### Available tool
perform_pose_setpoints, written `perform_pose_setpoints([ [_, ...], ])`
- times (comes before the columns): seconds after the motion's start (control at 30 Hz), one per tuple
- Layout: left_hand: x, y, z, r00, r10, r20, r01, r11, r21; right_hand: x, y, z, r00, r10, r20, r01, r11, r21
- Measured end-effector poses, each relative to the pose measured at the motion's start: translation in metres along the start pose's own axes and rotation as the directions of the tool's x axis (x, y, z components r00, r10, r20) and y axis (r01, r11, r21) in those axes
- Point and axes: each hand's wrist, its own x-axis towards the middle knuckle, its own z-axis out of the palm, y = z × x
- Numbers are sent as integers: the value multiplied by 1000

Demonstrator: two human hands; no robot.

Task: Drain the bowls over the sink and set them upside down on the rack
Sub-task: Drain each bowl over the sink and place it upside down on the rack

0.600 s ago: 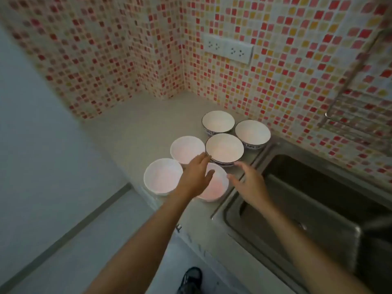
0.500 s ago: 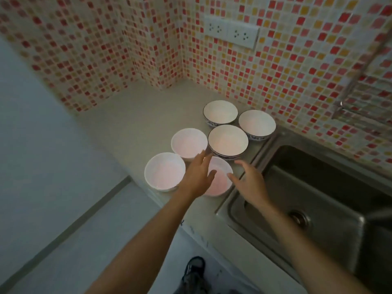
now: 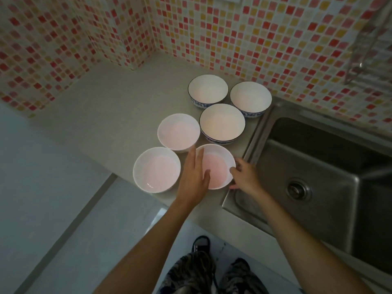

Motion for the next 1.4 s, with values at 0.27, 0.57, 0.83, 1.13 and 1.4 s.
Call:
perform_pose_setpoints([
  [0.27, -4, 31, 9, 977, -207, 53, 210, 890, -405, -32, 19, -25, 996, 79, -36, -65, 952, 299],
  [0.57, -5, 108, 55, 978, -95, 187, 171, 880, -443, -83, 79, -98, 935, 339, 105, -290, 558, 778],
  [0.83, -21, 157, 117, 931, 69, 358, 97, 899, -426, -125, 141, -167, 913, 404, 50, -194, 324, 926],
  [1.13, -56, 119, 166, 849, 185, 495, -279, 952, 124, -141, 195, -222, 838, 517, -176, -33, 368, 929],
  [1.4, -55, 122, 167, 853, 179, 490, -284, 947, 150, -128, 212, -238, 786, 560, -260, -15, 438, 899],
])
